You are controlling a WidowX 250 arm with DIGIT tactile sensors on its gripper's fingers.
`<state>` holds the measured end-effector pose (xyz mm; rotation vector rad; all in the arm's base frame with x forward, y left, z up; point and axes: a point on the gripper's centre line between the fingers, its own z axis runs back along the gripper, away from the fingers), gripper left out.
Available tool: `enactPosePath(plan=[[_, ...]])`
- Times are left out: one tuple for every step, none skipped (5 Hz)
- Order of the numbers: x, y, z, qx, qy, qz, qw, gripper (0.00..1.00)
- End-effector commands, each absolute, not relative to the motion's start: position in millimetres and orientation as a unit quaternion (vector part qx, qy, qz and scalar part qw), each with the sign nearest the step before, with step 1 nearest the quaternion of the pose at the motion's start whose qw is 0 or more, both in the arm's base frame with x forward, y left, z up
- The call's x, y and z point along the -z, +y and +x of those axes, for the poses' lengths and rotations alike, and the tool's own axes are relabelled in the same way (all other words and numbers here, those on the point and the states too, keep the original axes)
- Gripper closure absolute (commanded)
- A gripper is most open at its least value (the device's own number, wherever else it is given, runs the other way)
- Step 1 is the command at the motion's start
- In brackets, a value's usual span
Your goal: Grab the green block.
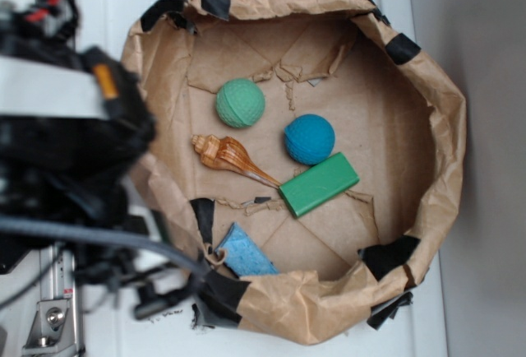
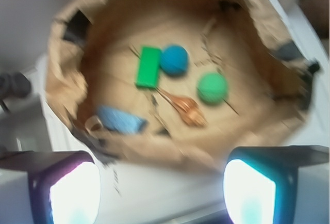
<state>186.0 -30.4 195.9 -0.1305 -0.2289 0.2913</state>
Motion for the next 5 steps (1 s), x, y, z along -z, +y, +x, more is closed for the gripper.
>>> enactPosePath(plan=[[-134, -15, 250, -0.238, -0.101, -0.031, 0.966, 0.00], [-99, -9, 265, -0.229, -0.100, -0.030, 0.968, 0.00], [-71, -10, 271, -0.237, -0.091, -0.029, 0.967, 0.00], [-49, -19, 273, -0.244, -0.071, -0.033, 0.967, 0.00], [-46, -34, 280, -0.229, -0.068, -0.056, 0.969, 0.00]])
